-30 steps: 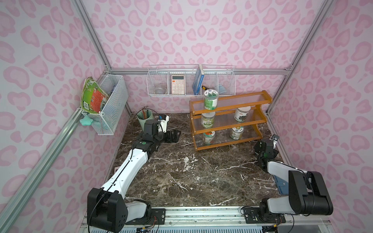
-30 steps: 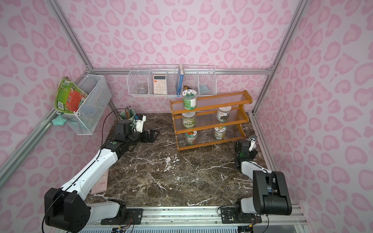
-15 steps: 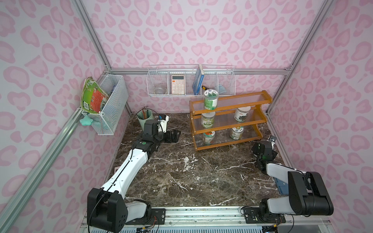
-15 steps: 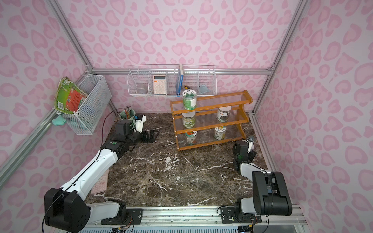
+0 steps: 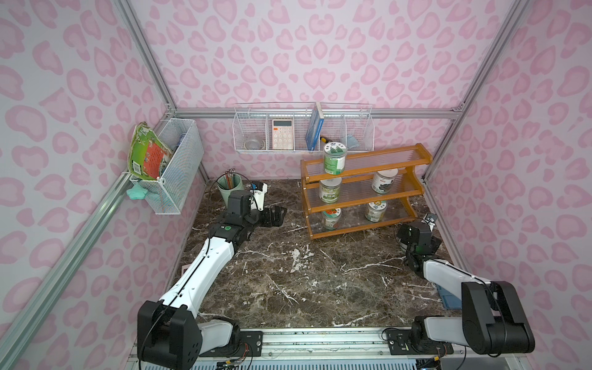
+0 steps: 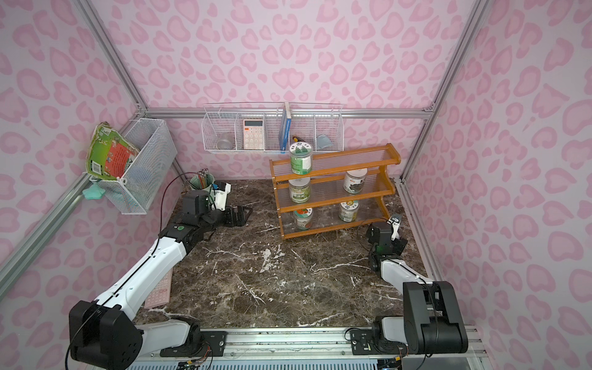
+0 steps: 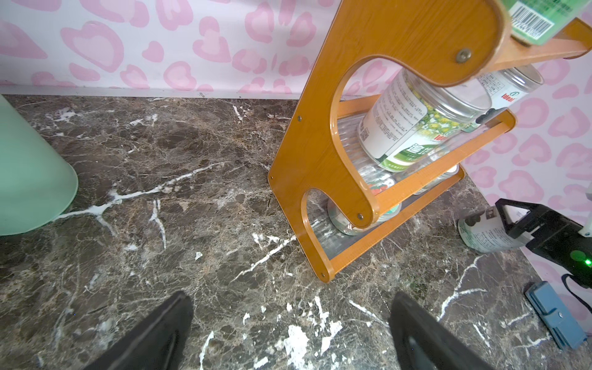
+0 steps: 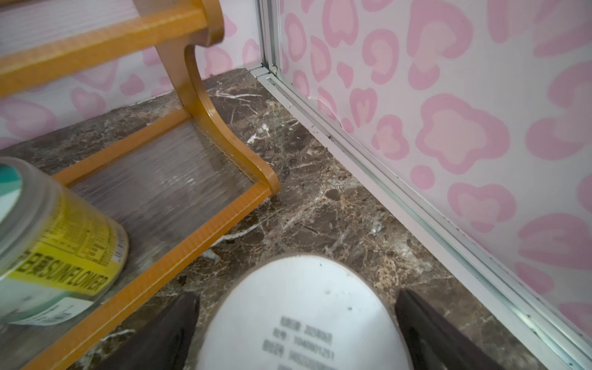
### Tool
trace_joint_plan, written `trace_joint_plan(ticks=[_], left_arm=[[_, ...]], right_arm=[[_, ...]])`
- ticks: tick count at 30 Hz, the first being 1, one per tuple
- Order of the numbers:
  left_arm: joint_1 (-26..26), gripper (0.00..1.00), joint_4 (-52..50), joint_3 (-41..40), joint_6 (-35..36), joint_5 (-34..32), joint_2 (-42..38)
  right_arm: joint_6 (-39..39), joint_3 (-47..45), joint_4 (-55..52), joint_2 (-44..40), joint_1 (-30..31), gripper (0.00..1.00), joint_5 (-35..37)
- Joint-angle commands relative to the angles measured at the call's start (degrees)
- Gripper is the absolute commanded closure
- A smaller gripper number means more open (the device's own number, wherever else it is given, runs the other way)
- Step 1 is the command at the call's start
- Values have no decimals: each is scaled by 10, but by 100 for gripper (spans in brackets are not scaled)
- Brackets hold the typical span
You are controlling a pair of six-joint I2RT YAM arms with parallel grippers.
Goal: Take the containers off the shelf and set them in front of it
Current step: 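Place the container at the center of the board, then pick up a container from the shelf.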
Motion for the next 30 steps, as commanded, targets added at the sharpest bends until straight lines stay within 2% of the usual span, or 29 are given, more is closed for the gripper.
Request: trace_joint_plan(ticks=[1, 10, 14, 19, 25, 30], left_arm=[[0, 1, 8, -1, 9, 2, -1], [-18, 1, 5, 1, 9, -4, 6], [-57, 0, -2, 17, 20, -25, 16], [-113, 1, -11, 84, 54, -48, 29], [-145, 0, 7, 160, 74, -39, 55], [-153, 1, 81, 179, 94, -1, 78]], right_arm=[[-7, 21, -23, -20, 6, 1, 20], [-40, 35, -46, -112, 6, 1, 20], [-55, 49, -70, -140, 6, 1, -23], [-62, 58, -99, -178, 6, 1, -110], [-59, 54, -127, -239, 7, 1, -169], [-57, 48, -138, -276, 8, 1, -202]])
